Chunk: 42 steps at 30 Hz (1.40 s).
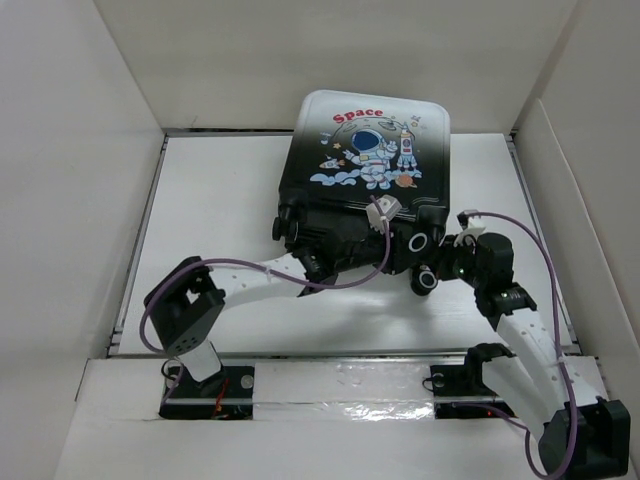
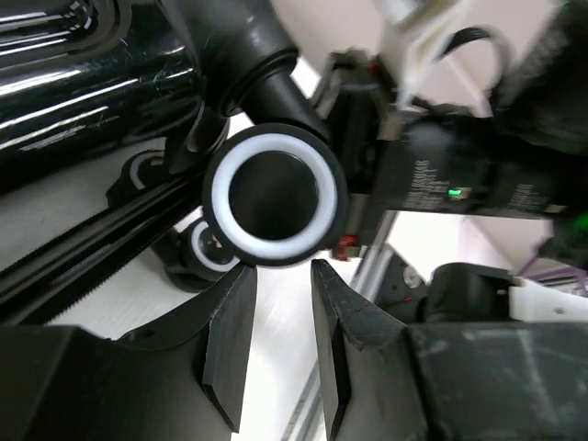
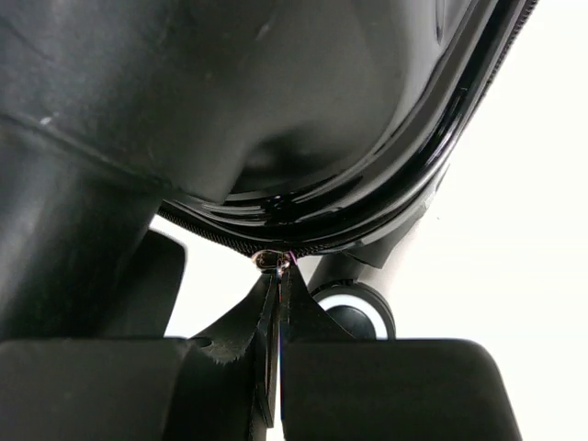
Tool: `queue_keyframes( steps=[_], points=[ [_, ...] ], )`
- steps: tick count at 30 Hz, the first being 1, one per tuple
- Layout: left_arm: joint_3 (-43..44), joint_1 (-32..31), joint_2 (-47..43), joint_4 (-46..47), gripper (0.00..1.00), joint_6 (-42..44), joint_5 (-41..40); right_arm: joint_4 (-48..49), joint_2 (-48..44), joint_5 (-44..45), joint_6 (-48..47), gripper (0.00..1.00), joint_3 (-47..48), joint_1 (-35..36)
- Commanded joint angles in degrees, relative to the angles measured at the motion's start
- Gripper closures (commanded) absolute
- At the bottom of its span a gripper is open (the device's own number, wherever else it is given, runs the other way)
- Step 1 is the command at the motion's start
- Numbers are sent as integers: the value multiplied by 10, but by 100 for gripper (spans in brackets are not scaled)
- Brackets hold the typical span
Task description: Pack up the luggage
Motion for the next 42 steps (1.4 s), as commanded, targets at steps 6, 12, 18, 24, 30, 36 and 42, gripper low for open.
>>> queue_keyframes(
  steps=[6, 12, 18, 24, 30, 36, 42],
  points=[
    [113, 5, 73, 0, 73, 22, 40, 184, -55, -7, 36, 100, 7, 38],
    [180, 26, 117, -1, 74, 18, 51, 207, -51, 57, 48, 100, -9, 132],
    [297, 69, 175, -86, 75, 17, 120, 251, -42, 150, 43, 100, -52, 238],
    [400, 76, 215, -152, 74, 12, 160, 324, -38, 235, 20, 100, -74, 327],
    [362, 76, 196, -167, 53, 10, 176, 383, 1, 267, 12, 100, -71, 346],
    [170, 132, 67, -74, 22, -34, 143, 413, 52, 328, 26, 100, -76, 345],
    [6, 198, -149, -115, 34, -33, 60, 382, 46, 321, 22, 100, -61, 335]
  ],
)
